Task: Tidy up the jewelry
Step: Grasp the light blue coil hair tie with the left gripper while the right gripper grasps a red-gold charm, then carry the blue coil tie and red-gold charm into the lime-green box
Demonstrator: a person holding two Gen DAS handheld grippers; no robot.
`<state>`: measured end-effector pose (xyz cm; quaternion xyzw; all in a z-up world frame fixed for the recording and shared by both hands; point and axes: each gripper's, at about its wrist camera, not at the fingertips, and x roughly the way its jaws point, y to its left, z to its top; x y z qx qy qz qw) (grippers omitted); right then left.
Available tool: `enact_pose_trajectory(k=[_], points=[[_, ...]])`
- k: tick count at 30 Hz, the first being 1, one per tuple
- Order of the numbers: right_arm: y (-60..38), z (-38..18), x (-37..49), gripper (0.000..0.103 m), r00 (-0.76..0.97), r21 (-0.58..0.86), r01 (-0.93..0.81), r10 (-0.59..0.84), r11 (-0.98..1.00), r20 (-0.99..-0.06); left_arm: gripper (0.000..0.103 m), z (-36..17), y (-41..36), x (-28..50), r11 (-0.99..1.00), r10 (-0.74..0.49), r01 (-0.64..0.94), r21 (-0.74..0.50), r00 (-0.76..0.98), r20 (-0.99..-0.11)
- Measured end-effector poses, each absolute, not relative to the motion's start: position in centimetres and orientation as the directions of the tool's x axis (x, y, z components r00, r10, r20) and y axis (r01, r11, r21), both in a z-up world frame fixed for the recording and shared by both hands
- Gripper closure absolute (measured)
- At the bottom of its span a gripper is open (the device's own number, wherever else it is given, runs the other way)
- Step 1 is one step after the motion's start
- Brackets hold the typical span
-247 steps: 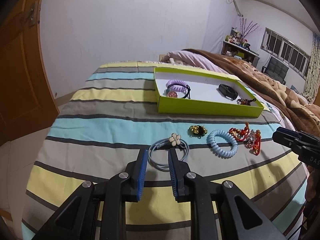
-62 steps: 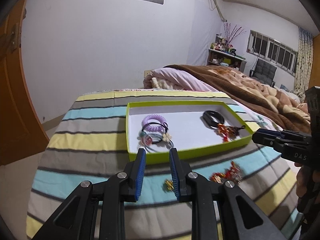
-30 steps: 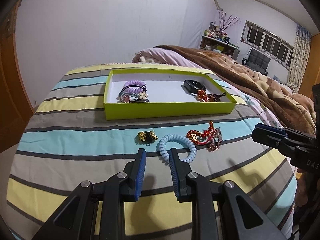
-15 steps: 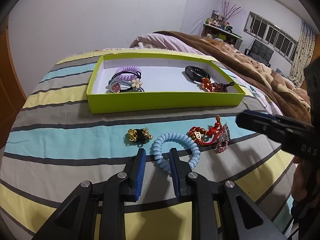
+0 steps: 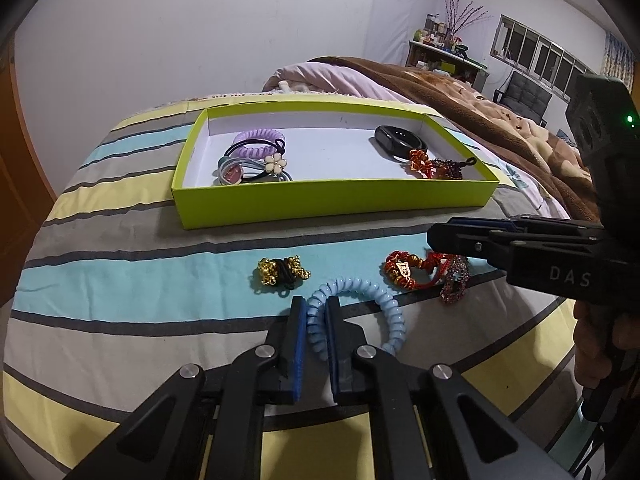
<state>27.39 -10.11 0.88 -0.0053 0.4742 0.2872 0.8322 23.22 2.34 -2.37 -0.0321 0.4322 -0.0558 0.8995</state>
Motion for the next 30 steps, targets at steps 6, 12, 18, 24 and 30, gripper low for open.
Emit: enact_pose_trajectory(k=[6,12,18,24,30], points=[[-10.2,1.1,27.1,0.095,0.401,0.249,-0.487,0.468,0.837,-0.787,0.094,-2.3,2.5,23.1,0.992,-0.13,0.077,-0.105,0.622,-0.773],[-10.9,2.2,26.5,0.097,0.438,0.25,-0.485,0.479,0.838,-0.761,0.094,-2.0,2.6,22.6,0.991,-0.136,0.084,-0.108,0.634,-0.761],[-11.8,3.3,25.8,0.097,0.47,0.255,-0.476,0.489,0.842,-0.735,0.094,-1.8,3.0,22.0,0.99,-0.141,0.078,-0.118,0.642,-0.754],[-12.5,4.2,25.0,0.097,0.497,0.26,-0.467,0.493,0.845,-0.714,0.094,-1.3,3.3,21.2,0.989,-0.145,0.074,-0.127,0.656,-0.741],[-12.9,5.2,24.2,0.097,0.522,0.262,-0.464,0.5,0.846,-0.69,0.095,-0.2,3.7,20.3,0.987,-0.153,0.074,-0.14,0.682,-0.715]])
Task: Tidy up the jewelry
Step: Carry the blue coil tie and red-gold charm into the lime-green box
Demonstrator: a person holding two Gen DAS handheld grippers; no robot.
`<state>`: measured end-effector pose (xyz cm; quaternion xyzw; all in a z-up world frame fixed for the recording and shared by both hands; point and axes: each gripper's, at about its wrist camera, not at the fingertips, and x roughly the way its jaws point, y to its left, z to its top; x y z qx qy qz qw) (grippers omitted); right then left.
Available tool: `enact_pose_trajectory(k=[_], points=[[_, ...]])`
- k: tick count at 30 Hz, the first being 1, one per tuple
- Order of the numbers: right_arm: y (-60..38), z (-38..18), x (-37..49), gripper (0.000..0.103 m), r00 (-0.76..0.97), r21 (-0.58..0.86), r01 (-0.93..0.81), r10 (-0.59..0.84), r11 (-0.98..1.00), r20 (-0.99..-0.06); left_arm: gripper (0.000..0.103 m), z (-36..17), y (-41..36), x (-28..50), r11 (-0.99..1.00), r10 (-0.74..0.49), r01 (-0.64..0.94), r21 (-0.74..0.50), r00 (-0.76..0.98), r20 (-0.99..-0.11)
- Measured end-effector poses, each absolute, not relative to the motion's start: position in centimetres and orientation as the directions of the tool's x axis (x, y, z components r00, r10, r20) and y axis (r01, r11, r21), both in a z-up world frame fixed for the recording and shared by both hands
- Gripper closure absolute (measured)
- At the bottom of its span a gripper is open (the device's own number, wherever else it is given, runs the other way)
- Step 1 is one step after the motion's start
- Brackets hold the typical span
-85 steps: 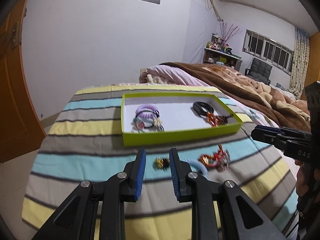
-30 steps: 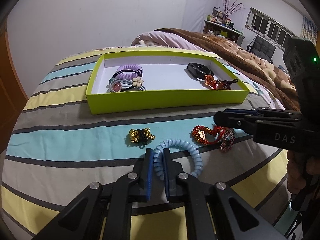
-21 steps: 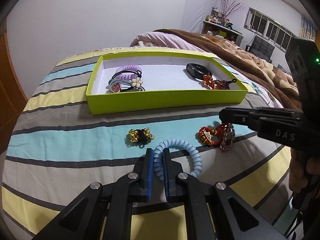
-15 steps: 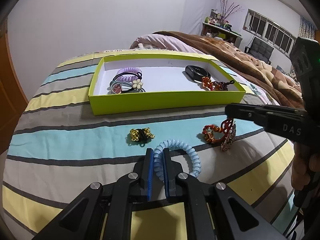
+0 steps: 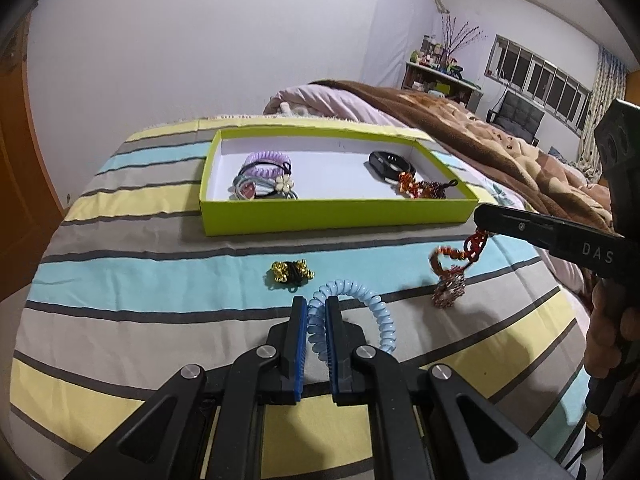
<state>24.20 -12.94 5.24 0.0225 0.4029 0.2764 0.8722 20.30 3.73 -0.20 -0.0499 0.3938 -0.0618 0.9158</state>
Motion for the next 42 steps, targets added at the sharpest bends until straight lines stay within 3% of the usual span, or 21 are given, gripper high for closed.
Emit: enact_pose_trajectory(k=[21,42], points=[[-13.9,8.7,23.5,0.097,0.597,0.244,-0.468,0.507,0.849,-0.621,0.094,4.0,4.8,20.0,0.99,-0.134,0.074,-0.119,0.755,-0.642],[-11.2,8.5,31.7,0.097,0.586,0.237,-0.46,0.493,0.856,-0.643,0.094,5.5,6.2,28.2,0.997,-0.08,0.061,-0.052,0.775,-0.627]])
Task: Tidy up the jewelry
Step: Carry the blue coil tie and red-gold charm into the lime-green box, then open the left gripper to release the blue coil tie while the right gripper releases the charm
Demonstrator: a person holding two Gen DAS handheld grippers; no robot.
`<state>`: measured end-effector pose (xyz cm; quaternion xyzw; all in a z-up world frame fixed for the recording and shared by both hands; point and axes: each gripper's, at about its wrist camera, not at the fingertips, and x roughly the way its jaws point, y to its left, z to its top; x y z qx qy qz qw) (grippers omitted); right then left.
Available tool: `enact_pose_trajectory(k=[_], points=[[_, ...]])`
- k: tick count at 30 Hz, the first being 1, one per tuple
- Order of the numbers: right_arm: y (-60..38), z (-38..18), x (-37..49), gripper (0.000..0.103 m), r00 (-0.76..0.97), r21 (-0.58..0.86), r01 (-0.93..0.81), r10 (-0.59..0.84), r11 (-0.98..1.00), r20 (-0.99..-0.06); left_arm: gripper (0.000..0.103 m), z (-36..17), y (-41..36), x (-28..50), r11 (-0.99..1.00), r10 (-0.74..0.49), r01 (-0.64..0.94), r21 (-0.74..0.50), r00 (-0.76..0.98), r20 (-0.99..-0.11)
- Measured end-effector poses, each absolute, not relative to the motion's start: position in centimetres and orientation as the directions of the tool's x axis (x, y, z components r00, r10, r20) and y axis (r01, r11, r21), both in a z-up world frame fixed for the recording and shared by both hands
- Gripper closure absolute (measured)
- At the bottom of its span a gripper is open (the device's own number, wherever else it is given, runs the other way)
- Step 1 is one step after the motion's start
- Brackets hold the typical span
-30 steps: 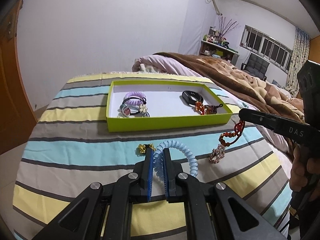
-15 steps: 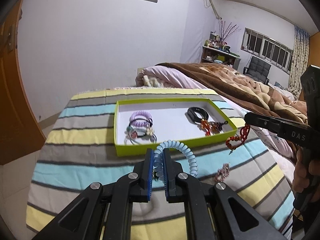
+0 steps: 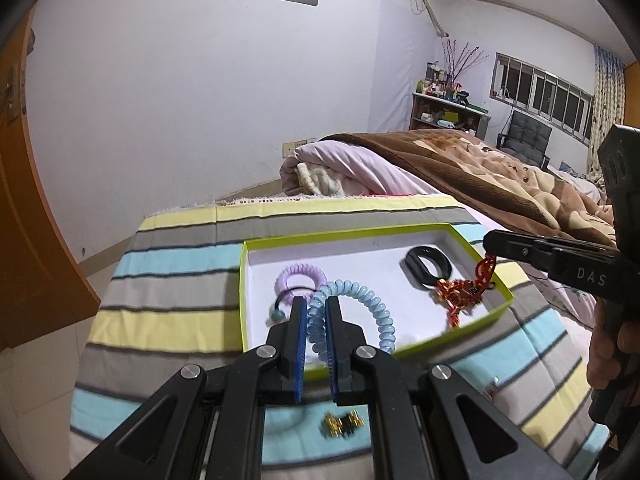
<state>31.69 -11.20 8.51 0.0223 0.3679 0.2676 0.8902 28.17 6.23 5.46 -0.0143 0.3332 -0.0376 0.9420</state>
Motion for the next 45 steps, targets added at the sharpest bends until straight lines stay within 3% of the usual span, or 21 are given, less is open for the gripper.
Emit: enact_pose_trajectory(k=[17,30,31,35,45], points=[[-8.1,4.7,38.9,0.097,0.517,0.265,-0.439,0.482,0.859,-0.708,0.094,1.9,7.9,36.3,0.999,-0.047,0.037,-0.029,0.72,-0.692],[-7.0,2.1,41.0,0.096,0.455,0.299,-0.407,0.475,0.863,-0.753,0.094,0.0,8.5,38.1,0.999,-0.033,0.024,-0.023,0.684,-0.729],[-7.0,2.1,41.0,0.095,0.457,0.293,-0.407,0.471,0.865,-0.755,0.094,0.0,8.5,38.1,0.999,-0.033,0.023,-0.023,0.683,-0.73],[-7.0,2.4,40.7,0.076,0.462,0.297,-0.418,0.482,0.859,-0.745,0.094,0.1,8.8,37.9,0.999,-0.034,0.01,-0.037,0.691,-0.723],[-8.1,4.0,38.2,0.076,0.49,0.286,-0.447,0.499,0.848,-0.715,0.094,1.3,9.5,35.4,0.997,-0.046,-0.016,-0.082,0.714,-0.698]])
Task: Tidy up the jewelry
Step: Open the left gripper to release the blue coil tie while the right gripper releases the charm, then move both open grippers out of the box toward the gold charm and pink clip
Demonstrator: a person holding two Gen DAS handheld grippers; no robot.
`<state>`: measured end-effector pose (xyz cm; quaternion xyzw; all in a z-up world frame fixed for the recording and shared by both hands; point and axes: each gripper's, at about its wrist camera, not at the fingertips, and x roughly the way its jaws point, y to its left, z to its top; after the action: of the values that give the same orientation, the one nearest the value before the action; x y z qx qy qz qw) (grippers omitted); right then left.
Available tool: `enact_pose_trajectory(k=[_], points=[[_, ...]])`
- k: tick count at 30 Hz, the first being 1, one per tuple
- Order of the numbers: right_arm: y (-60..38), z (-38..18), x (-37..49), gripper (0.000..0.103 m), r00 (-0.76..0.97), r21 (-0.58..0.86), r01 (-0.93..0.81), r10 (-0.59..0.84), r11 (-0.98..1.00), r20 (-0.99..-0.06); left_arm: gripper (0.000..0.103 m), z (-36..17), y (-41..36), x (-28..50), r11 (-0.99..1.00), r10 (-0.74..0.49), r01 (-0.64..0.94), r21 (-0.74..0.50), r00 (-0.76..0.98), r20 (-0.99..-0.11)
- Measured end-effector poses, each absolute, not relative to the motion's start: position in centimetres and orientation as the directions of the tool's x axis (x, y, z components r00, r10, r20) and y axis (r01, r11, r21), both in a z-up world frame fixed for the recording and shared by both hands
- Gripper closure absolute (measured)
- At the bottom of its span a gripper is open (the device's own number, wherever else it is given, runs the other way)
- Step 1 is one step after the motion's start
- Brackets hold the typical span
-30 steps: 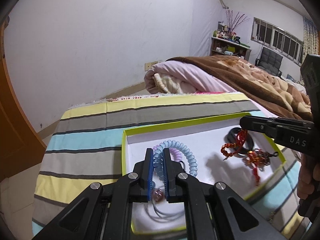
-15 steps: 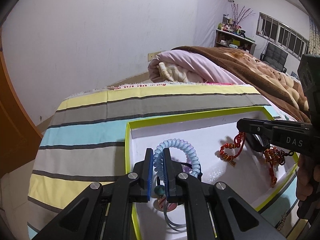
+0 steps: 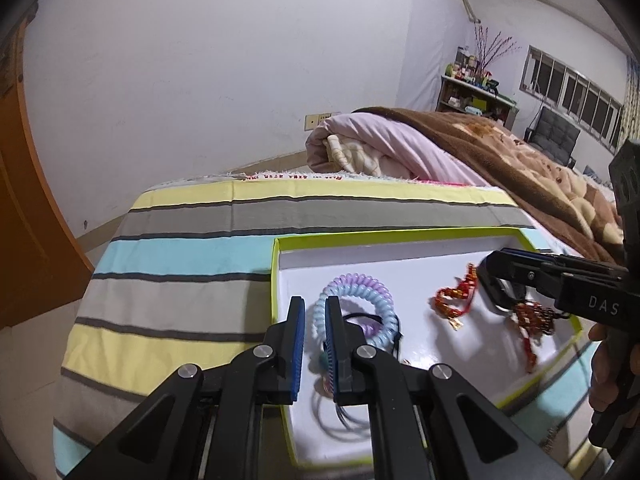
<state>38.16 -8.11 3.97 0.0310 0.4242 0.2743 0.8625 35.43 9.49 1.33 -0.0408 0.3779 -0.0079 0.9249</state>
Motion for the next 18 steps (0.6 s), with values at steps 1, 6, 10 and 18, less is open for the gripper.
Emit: enact_pose_trajectory(k=[1,6,10,18], points=[[-8.3,4.3,37.6,0.076,0.496,0.284,-0.449,0.501,0.847,-0.709,0.094,1.6,9.4,34.9,0.996,-0.05,-0.011,-0.083,0.719,-0.693],[-9.6,5.8,34.2,0.076,0.534,0.259,-0.461,0.498,0.849,-0.683,0.094,3.2,8.7,31.5,0.996,-0.062,0.008,-0.085,0.752,-0.656],[-10.7,6.9,31.0,0.076,0.564,0.239,-0.465,0.493,0.852,-0.663,0.094,4.1,7.8,28.5,0.996,-0.067,0.017,-0.085,0.771,-0.633],[-12.7,7.5,24.4,0.076,0.599,0.209,-0.465,0.479,0.86,-0.642,0.094,4.0,5.9,22.5,0.995,-0.074,0.018,-0.097,0.783,-0.617]])
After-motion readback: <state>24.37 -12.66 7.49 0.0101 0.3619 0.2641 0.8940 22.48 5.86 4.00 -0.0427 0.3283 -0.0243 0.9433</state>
